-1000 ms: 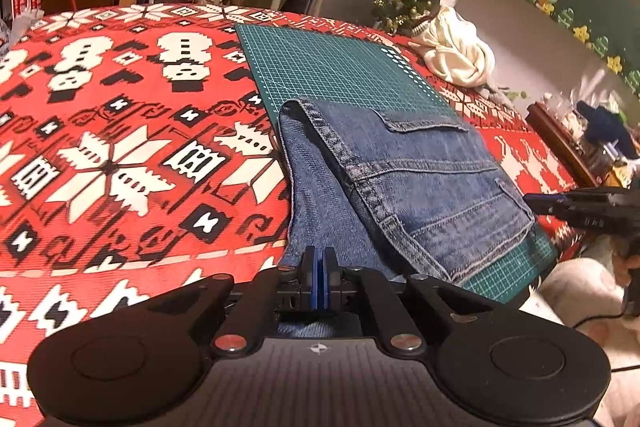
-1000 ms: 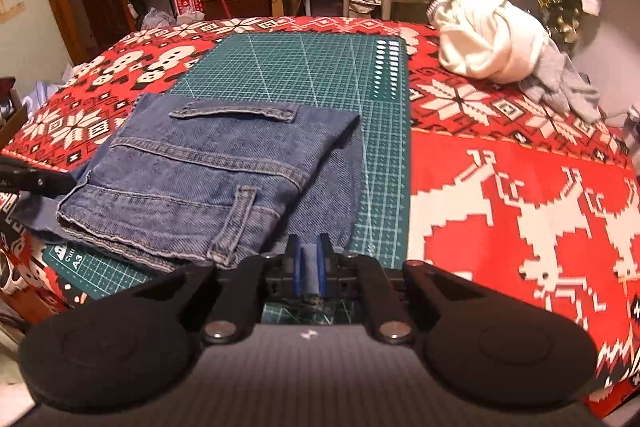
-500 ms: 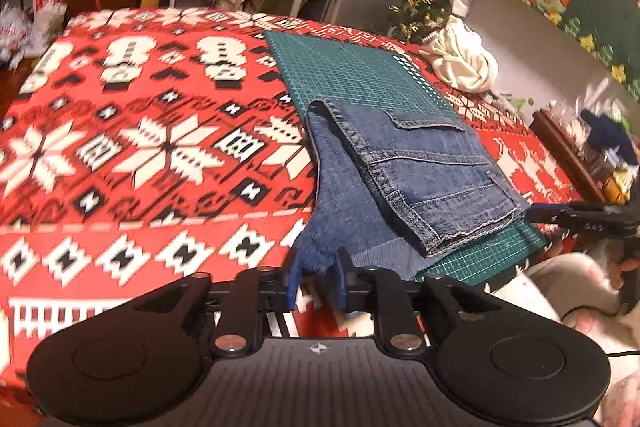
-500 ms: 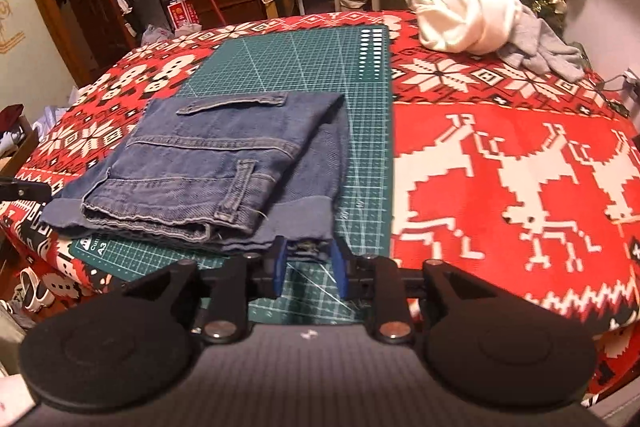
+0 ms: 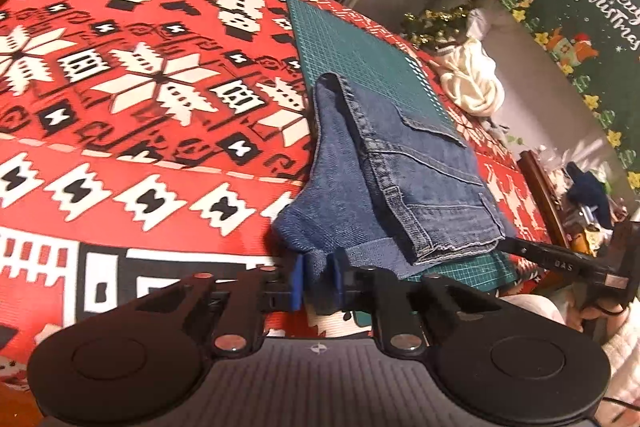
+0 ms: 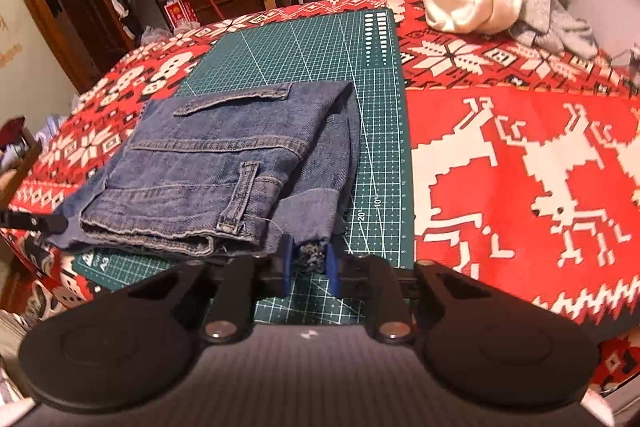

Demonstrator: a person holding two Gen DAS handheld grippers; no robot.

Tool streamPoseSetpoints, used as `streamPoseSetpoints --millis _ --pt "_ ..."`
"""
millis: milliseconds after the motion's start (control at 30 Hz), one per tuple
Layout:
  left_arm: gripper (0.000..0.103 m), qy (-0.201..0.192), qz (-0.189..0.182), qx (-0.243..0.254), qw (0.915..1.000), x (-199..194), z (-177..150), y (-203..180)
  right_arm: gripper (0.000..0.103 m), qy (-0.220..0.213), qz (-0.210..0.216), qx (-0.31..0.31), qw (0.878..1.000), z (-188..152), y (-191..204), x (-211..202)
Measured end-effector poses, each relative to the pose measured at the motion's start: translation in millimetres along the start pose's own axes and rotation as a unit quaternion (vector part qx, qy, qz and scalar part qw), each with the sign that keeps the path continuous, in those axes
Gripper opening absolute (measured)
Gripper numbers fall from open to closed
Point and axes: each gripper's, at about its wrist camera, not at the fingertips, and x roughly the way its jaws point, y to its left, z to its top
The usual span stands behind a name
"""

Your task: Fold clothes

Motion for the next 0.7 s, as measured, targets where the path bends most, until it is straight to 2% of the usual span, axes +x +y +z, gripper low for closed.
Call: streamPoseSetpoints --millis 233,333,400,433,500,533,633,700 --pt "0.007 0.002 0.012 0.009 0.9999 -14.6 -8.3 2.2 0.014 0.007 0.005 0.014 1.000 -13.7 2.7 -16.3" --pt "0.008 -0.004 0.018 0.017 0.9997 -21.1 -6.9 0.4 0.016 -0.007 0.002 0.029 1.000 -16.0 -0.7 -26.9" --pt "0.008 -0.015 0.037 0.034 0.9987 -28.1 -4.7 -4.5 0.019 -0.026 -0.009 0.035 0.999 -15.9 0.1 -38.5" --pt "0.008 -0.021 0.042 0.040 0.9981 -32.0 -3.1 -6.9 0.022 -0.033 -0.012 0.033 0.999 -15.1 2.0 -43.7" --pt "0.008 -0.035 0.047 0.049 0.9971 -40.1 1.1 -13.1 0.037 -0.048 -0.017 0.031 0.998 -12.6 7.3 -53.2" --pt "0.011 -0.044 0.048 0.052 0.9966 -44.3 3.8 -17.0 0.039 -0.056 -0.018 0.029 0.998 -11.1 10.8 -57.3" --pt "0.034 -0.067 0.039 0.064 0.9949 -48.4 11.7 -34.7 0.049 -0.076 -0.013 0.016 0.997 -4.6 28.0 -62.0" --pt "0.038 -0.082 0.027 0.079 0.9932 -47.9 15.8 -50.6 0.051 -0.083 -0.008 0.005 0.997 0.2 41.4 -59.0"
